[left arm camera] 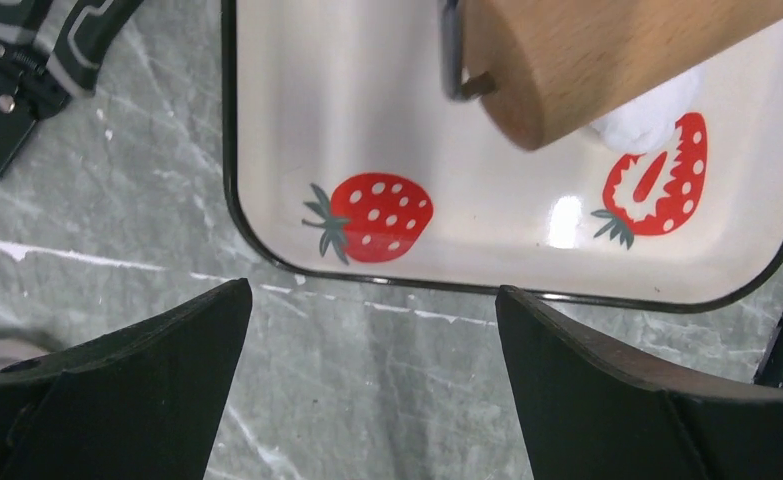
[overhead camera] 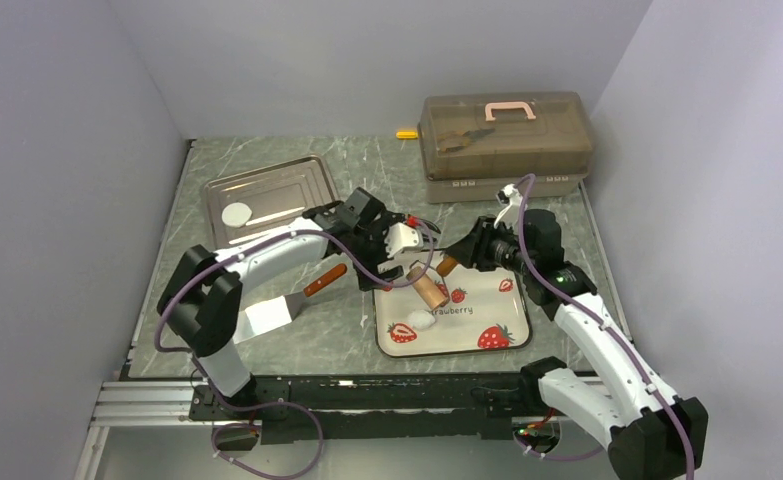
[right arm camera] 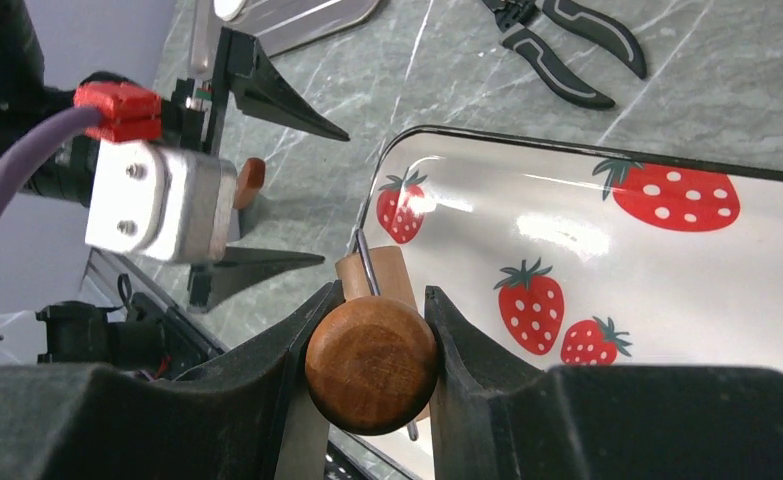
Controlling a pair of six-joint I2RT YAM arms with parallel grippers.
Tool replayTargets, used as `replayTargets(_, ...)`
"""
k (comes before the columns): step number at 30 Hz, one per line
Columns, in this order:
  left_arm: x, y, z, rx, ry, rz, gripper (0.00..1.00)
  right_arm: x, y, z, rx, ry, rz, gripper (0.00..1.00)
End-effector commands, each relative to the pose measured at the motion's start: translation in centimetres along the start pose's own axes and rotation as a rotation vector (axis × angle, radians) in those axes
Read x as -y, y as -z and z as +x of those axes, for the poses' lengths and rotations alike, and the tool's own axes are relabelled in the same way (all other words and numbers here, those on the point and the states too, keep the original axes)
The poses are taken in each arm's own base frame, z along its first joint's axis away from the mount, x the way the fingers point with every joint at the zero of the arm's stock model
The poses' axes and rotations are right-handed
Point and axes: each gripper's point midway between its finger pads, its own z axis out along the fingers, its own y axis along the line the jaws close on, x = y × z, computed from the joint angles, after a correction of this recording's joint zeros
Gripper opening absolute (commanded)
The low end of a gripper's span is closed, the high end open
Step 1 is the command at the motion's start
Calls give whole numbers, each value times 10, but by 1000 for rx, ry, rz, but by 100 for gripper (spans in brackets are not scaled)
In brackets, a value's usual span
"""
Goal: Roll out the dumpling wrappers from the dough
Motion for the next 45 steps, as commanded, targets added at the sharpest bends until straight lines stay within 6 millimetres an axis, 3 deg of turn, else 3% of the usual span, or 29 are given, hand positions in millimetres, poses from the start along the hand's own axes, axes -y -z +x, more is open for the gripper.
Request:
replayTargets(1,-7,-14,-19,52,0,-28,99,-7,-3,-15,36,-57,-20,0)
replayTargets(7,-6,-28,-18,49,86,12,83,0,-1,-4,-2,-145,-51,0)
replayTargets(10,-19,-21,-16,64,141,-29,82,4,-1,5,-34,-182,-32,0)
replayTargets(13,-33,-15,-24,95,165,-7,84,-5,2,4,-6,-190,-84,0)
replayTargets(16,-53,-23,-31,76,153,-36,85,6,-3,9,26,-194,-61,0)
replayTargets(18,-59,-36,-23,46,189,-45,82,13,-8,17,12,-197,-47,0)
replayTargets(24,-40,-58,-2,28,303,13,76,34,-8,29,60,-197,38,0)
replayTargets(30,-40,-65,14,14,328,-6,75,54,-15,55,37,-150,145,0)
replayTargets(35,-36,-71,31,-6,414,14,63,45,-17,55,1,-34,206,0)
replayTargets(42,-28,-74,32,17,432,28,59,35,-34,94,-92,45,261,0)
replayTargets(45,-24,-76,38,22,440,30,56,38,-36,101,-87,54,309,0)
